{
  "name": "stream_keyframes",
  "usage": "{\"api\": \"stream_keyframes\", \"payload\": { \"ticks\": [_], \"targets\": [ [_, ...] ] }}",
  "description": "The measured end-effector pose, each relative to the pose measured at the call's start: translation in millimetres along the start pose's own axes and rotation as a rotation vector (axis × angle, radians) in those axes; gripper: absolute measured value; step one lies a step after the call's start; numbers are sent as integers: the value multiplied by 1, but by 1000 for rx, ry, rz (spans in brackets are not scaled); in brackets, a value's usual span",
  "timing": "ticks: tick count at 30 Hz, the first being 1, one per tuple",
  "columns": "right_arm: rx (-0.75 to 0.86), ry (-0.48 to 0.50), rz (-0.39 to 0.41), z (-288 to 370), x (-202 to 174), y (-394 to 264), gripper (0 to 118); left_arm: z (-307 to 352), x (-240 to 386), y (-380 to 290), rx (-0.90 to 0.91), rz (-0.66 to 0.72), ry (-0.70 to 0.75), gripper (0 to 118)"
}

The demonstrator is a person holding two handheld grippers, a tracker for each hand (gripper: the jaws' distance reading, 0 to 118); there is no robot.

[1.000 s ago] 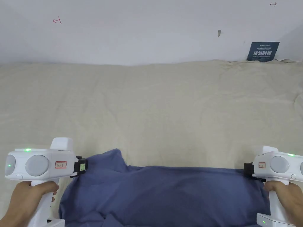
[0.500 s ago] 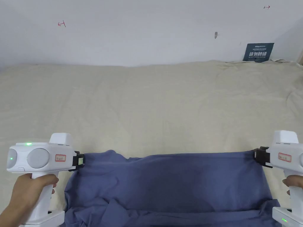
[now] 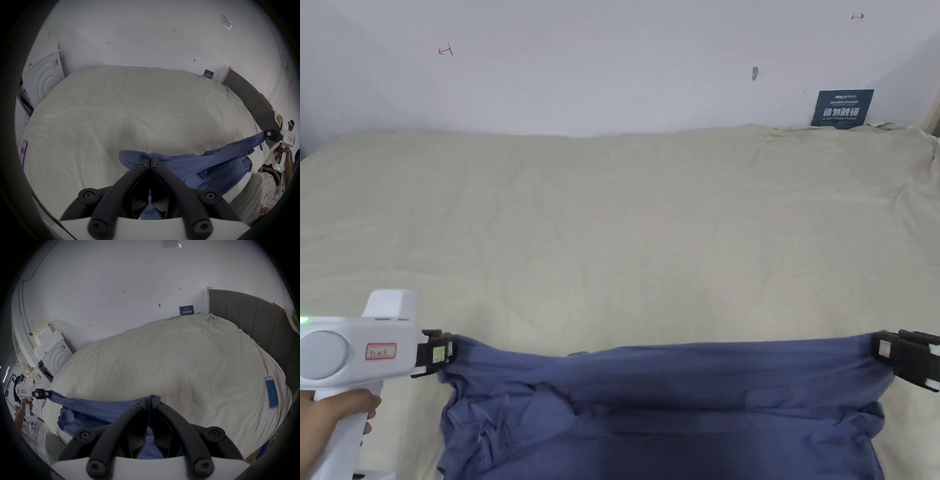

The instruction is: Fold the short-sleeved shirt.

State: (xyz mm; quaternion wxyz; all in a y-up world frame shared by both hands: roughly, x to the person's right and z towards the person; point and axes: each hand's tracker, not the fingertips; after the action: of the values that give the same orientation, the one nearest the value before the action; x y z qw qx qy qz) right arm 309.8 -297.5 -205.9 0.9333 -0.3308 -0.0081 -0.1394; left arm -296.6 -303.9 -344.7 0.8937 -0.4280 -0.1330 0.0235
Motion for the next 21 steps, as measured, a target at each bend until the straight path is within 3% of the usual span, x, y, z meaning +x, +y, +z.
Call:
{"api": "stream_keyframes", "payload": {
  "ticks": [8, 21],
  "targets": [
    [-93, -33, -16, 6, 10, -59, 3, 1, 3, -67, -94, 5, 25, 0],
    [-280, -148, -89, -42, 24, -119, 3, -47, -15, -136, -273, 57, 64, 0]
  ]
}}
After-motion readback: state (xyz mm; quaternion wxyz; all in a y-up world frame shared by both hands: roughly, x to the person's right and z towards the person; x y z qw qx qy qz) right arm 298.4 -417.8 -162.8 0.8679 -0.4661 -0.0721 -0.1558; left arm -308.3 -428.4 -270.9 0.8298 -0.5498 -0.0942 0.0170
